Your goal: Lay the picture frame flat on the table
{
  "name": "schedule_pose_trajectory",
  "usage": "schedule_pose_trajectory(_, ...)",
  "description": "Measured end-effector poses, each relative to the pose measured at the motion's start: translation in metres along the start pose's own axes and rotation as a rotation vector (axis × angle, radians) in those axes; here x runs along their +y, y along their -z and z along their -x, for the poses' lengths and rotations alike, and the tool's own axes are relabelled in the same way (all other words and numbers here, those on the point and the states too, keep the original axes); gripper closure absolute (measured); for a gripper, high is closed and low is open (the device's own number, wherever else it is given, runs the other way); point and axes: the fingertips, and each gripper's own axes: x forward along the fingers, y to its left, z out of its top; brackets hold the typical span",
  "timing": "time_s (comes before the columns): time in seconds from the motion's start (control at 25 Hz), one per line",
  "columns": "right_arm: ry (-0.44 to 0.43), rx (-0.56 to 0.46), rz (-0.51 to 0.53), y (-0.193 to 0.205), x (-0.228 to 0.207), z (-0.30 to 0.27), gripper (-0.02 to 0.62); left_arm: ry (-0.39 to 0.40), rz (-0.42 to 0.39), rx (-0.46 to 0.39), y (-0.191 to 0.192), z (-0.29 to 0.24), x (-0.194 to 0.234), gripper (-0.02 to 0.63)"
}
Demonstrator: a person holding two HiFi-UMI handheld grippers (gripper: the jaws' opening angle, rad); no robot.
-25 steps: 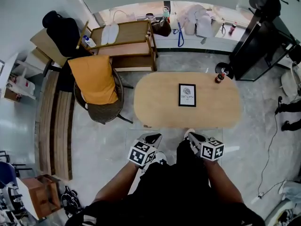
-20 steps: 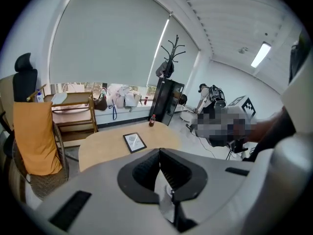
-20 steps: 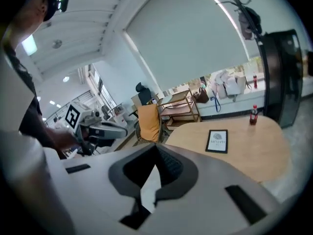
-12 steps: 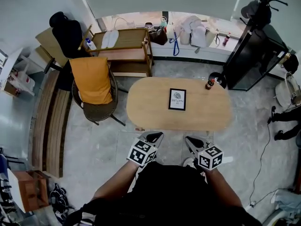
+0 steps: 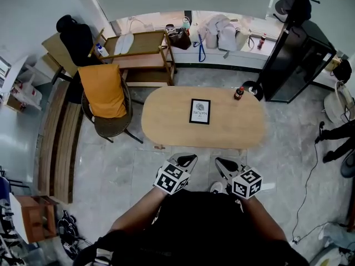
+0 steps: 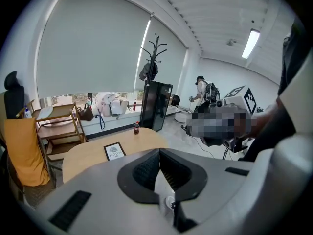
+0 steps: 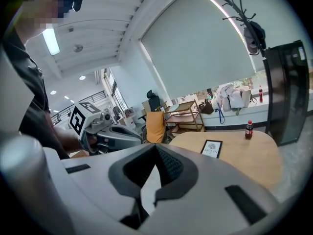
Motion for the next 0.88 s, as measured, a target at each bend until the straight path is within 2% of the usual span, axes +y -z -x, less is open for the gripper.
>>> schedule_pose_trajectory(0.88,0.029,-0.031,-0.034,0.006,0.000,-0.006,0.594,-0.019,-0.039,0.005,-0.005,0.024,0.011,0.600)
